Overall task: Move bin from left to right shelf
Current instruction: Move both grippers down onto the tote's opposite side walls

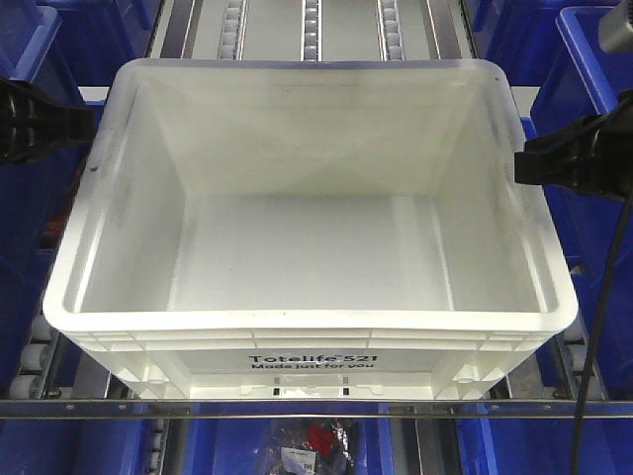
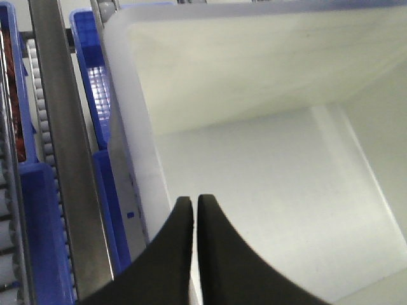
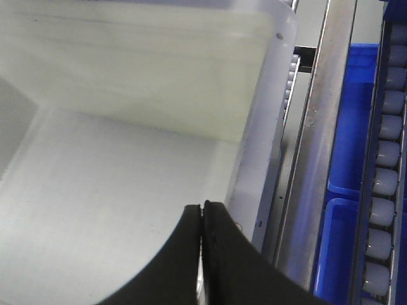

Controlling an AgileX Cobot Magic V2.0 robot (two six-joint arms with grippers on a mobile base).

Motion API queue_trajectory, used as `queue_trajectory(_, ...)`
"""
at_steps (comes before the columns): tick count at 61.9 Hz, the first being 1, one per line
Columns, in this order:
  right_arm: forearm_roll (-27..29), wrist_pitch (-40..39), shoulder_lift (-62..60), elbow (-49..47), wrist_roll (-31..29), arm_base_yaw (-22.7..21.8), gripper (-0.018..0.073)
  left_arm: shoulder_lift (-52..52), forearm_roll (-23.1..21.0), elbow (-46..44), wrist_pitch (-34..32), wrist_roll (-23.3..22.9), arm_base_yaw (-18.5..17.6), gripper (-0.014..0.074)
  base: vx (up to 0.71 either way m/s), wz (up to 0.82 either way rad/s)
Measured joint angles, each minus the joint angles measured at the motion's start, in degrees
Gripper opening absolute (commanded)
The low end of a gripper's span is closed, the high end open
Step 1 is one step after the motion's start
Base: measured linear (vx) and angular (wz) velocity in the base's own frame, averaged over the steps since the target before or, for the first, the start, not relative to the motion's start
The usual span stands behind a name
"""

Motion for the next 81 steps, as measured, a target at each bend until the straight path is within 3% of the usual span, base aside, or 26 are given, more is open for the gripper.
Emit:
queue_trajectory(14,0.0,-0.52,0.0,0.0,0.0,0.0,0.0205,1.11,0.55,0.0,0.29,0.0,0.0,0.0121,0.0,0.0)
queue_trajectory(28,0.22,-1.96,0.0,0.0,0.5,0.0,0.0495,1.11,2.48,0.0,-0.16,0.0,0.0,0.0357,0.0,0.0)
queue_trajectory(36,0.22,-2.16,0.0,0.0,1.44,0.0,0.0591,1.11,2.48,0.0,-0.16,0.0,0.0,0.0477,0.0,0.0)
queue_trajectory(44,0.22,-2.16,0.0,0.0,1.9,0.0,0.0601,1.11,2.48,0.0,-0.16,-0.14,0.0,0.0532,0.0,0.0)
queue_trajectory(81,-2.3,-0.45,0.0,0.0,3.41,0.0,0.0583,1.11,2.48,0.0,0.94,-1.26,0.0,0.0533,0.0,0.0)
